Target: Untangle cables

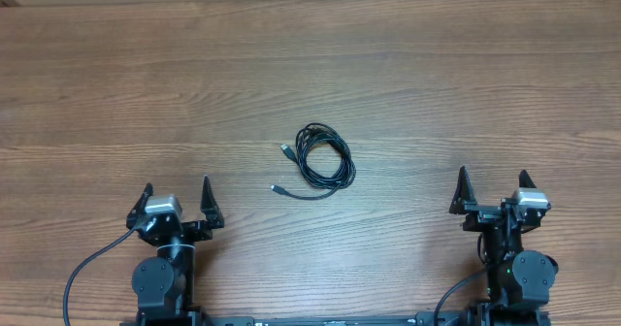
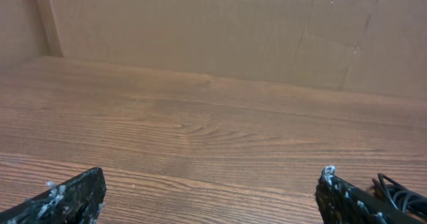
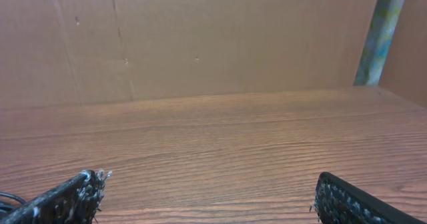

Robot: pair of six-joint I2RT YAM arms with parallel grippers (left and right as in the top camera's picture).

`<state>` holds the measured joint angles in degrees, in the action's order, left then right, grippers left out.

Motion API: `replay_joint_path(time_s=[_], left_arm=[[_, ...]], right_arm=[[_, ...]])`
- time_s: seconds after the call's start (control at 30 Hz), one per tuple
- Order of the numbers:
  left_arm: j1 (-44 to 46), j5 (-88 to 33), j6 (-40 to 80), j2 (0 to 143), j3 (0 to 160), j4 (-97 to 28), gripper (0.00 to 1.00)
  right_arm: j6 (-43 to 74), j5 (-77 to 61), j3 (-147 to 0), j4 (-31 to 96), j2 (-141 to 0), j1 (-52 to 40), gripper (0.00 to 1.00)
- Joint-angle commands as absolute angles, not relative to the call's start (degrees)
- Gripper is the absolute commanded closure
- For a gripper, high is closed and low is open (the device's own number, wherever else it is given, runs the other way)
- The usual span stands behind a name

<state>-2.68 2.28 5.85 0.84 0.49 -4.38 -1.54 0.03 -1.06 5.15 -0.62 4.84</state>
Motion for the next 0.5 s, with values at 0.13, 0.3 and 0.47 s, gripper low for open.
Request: replay_joint_path(time_s=[0.13,0.3,0.47], left_arm=[[-3.03,1.89,6.44,0.25,0.3,-4.34,0.0],[-3.03,1.89,6.44,0.25,0.3,-4.34,0.0],[-3.03,1.89,6.44,0.27,0.3,-4.34,0.01]], right_arm=[[-1.8,0.36,-0.47,4.84,-0.19,4.99,0.0],[-1.8,0.36,-0.47,4.84,-0.19,4.99,0.0],[-1.8,0.36,-0.47,4.84,-0.19,4.99,0.0]])
